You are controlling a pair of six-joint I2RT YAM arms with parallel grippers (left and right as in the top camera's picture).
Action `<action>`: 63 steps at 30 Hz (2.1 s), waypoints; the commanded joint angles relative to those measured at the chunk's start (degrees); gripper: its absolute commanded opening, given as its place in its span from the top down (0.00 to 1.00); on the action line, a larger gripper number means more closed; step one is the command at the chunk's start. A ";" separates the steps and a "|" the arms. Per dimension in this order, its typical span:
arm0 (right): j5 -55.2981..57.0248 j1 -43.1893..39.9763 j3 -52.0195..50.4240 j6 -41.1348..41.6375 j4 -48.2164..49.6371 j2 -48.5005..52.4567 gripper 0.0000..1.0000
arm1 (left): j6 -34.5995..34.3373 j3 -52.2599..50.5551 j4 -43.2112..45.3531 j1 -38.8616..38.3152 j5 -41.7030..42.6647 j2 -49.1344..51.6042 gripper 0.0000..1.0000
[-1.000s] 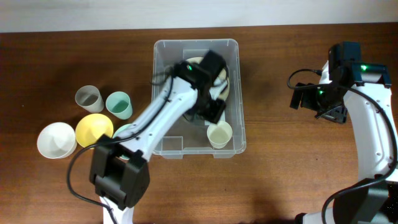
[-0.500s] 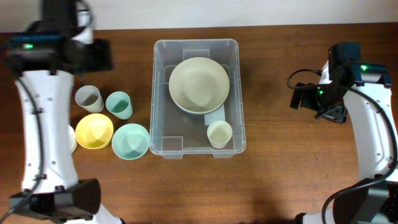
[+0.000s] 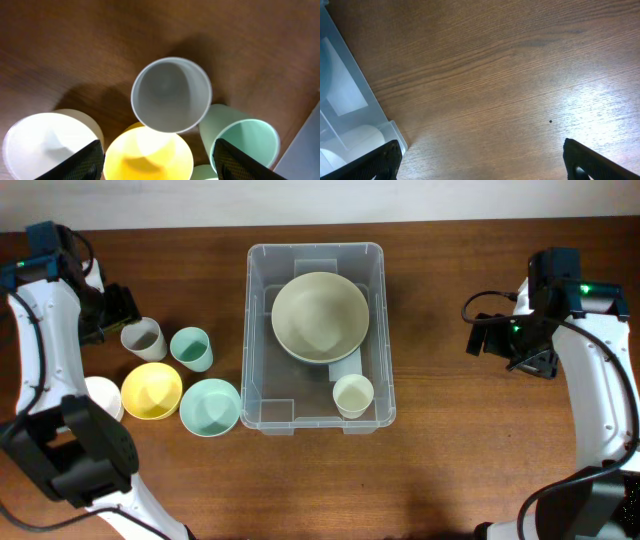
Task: Pack container
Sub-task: 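Move the left gripper back to the grey cup, then grasp the grey cup rim with the left gripper and lift, then carry the grey cup into the bin and lower it into the cream cup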
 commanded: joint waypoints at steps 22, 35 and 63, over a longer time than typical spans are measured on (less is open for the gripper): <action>0.92 0.00 -0.11 -0.61 -0.09 -0.02 0.01 | 0.48 -0.35 3.26 1.49 1.29 16.17 0.73; 0.92 0.00 -0.11 -0.63 0.00 -0.02 0.01 | 0.46 7.74 -1.75 1.20 1.31 12.09 0.99; 0.90 0.00 -0.11 -0.61 -0.02 -0.02 0.01 | 1.16 11.96 -9.86 -52.96 4.07 -5.60 1.00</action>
